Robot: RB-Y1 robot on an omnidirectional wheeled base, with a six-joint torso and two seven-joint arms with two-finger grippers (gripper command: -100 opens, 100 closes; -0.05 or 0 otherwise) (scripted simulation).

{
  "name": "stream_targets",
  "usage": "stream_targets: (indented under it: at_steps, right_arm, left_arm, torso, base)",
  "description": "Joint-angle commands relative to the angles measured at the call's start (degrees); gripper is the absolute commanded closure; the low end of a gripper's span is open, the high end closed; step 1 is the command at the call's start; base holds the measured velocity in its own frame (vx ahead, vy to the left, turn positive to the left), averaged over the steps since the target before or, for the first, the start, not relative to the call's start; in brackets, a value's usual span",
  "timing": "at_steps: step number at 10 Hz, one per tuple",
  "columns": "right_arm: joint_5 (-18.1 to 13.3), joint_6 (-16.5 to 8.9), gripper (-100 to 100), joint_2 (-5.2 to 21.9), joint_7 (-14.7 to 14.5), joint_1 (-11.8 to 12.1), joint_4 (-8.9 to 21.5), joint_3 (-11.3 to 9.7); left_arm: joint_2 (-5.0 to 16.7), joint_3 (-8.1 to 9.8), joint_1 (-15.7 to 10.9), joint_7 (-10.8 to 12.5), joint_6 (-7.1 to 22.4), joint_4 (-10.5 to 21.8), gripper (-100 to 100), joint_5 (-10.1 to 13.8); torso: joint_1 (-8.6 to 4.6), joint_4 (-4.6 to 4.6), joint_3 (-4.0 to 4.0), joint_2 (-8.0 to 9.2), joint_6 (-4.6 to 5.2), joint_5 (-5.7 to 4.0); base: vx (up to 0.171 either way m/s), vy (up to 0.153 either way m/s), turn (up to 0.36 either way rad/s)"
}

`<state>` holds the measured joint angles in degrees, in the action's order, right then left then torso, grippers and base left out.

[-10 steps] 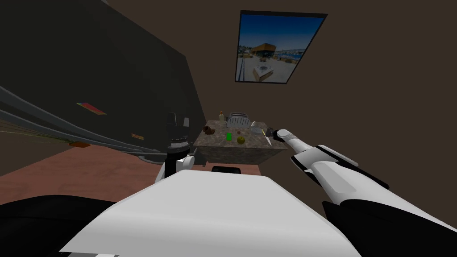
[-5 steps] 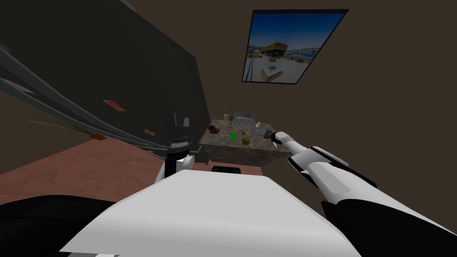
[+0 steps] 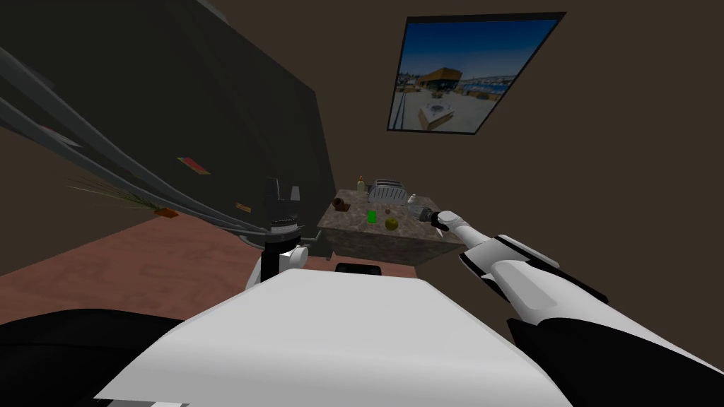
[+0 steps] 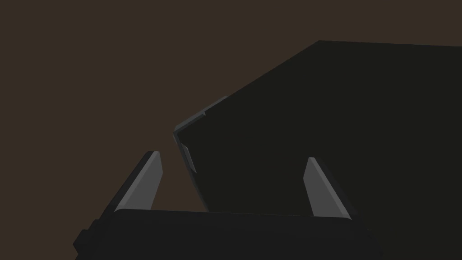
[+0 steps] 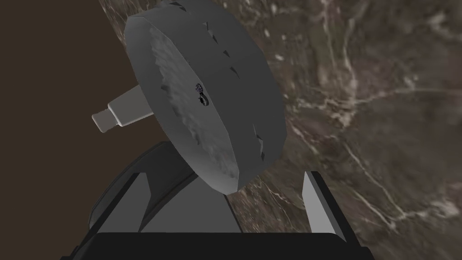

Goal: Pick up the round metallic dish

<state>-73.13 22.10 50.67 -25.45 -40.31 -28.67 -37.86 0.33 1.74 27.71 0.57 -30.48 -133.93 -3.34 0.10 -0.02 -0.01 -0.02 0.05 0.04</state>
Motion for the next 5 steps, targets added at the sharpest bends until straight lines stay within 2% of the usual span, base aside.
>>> stream_targets:
  at_steps: [1, 2, 3, 4, 5]
  right_arm:
    - [1.0, 0.4, -100, -0.4, -1.9, -0.3, 1.3, 0.7]
    - [3.6, 0.1, -100, 0.8, -3.5, 1.3, 0.8, 0.5]
    - [3.9, 0.1, -100, 0.8, -3.5, 1.3, 0.8, 0.5]
    - [6.2, -0.2, -100, 2.1, -5.0, 2.8, 0.2, 0.2]
    - [6.8, -0.2, -100, 2.1, -5.0, 2.8, 0.2, 0.2]
  left_arm:
    - [0.0, 0.00, 0.0, 0.0, 0.0, 0.0, 0, 0.0]
    - [0.0, 0.00, 0.0, 0.0, 0.0, 0.0, 0, 0.0]
    - [0.0, 0.00, 0.0, 0.0, 0.0, 0.0, 0, 0.0]
    - [0.0, 0.00, 0.0, 0.0, 0.0, 0.0, 0, 0.0]
    - [0.0, 0.00, 0.0, 0.0, 0.0, 0.0, 0, 0.0]
  torso:
    - [0.00, 0.00, 0.00, 0.00, 0.00, 0.00]
    - [-0.01, 0.00, 0.00, 0.01, 0.00, 0.00]
    - [0.00, 0.00, 0.00, 0.00, -0.01, 0.00]
    - [0.01, 0.00, 0.00, 0.00, 0.00, 0.00]
    - [0.02, -0.01, -0.01, -0.02, -0.02, 0.00]
  base:
    - [0.007, 0.006, -0.005]
    - [0.013, 0.015, 0.105]
    - [0.013, 0.012, 0.064]
    - [0.018, 0.017, 0.140]
    - [0.016, 0.013, 0.049]
